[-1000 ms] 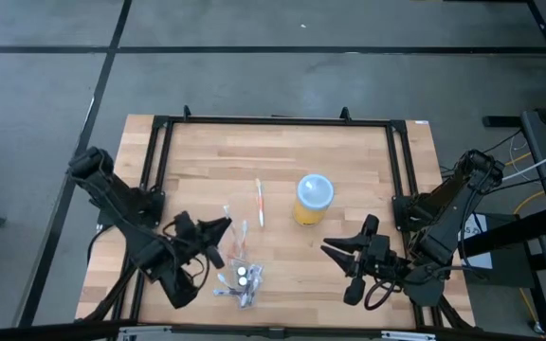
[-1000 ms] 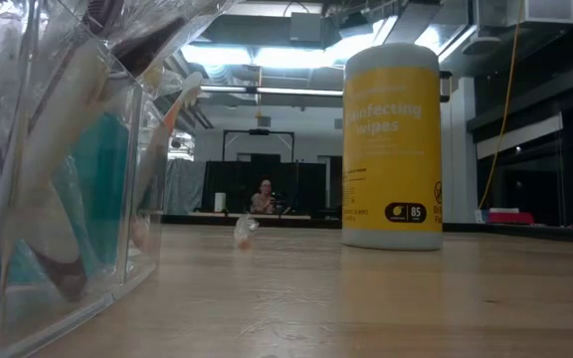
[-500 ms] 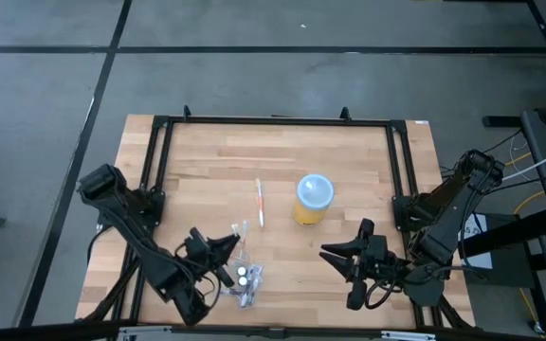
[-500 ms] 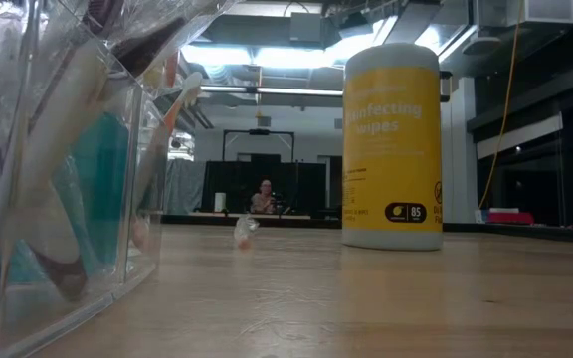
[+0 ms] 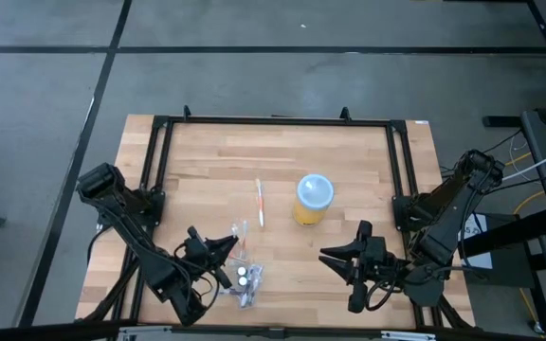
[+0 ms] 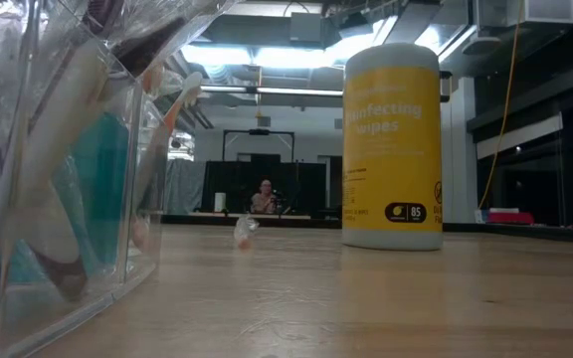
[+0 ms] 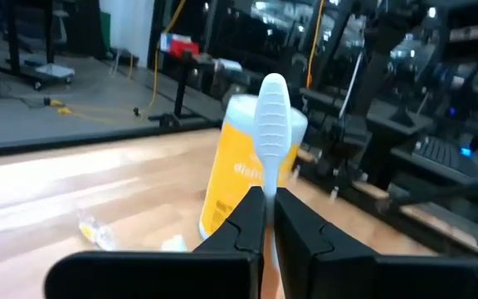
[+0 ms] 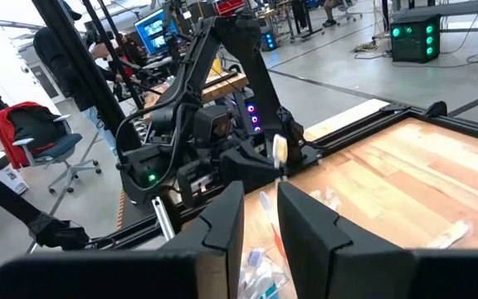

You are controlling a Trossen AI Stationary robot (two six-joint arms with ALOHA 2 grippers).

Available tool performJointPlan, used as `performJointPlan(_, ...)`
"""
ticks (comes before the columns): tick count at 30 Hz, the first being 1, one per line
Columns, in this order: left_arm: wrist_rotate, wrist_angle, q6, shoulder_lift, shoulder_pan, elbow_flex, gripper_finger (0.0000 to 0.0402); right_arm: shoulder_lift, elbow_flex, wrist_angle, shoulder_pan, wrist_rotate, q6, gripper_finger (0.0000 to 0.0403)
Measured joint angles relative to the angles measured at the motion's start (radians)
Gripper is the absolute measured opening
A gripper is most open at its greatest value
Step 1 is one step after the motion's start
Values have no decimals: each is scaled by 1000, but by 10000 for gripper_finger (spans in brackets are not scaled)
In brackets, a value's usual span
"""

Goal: Pick & Place toothbrushing station
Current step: Put the top orange toothbrush into the left side of the transparent organizer

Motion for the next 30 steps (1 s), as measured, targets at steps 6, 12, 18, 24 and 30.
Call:
performJointPlan(6,54,-20,20,4,1,0,7,0,0,-17,0,0,10,79)
performJointPlan(12,98,-123,-34,9,8,0,7,0,0,-41,0,-1,49,79)
performJointPlan(18,101,-125,-117,10,8,-51,10,0,0,-42,0,-23,55,79)
performJointPlan(24,107,-96,-114,11,8,-69,11,0,0,-46,0,-23,57,79)
performJointPlan(30,142,-77,-122,37,14,-69,15,0,0,-55,-1,-24,58,79)
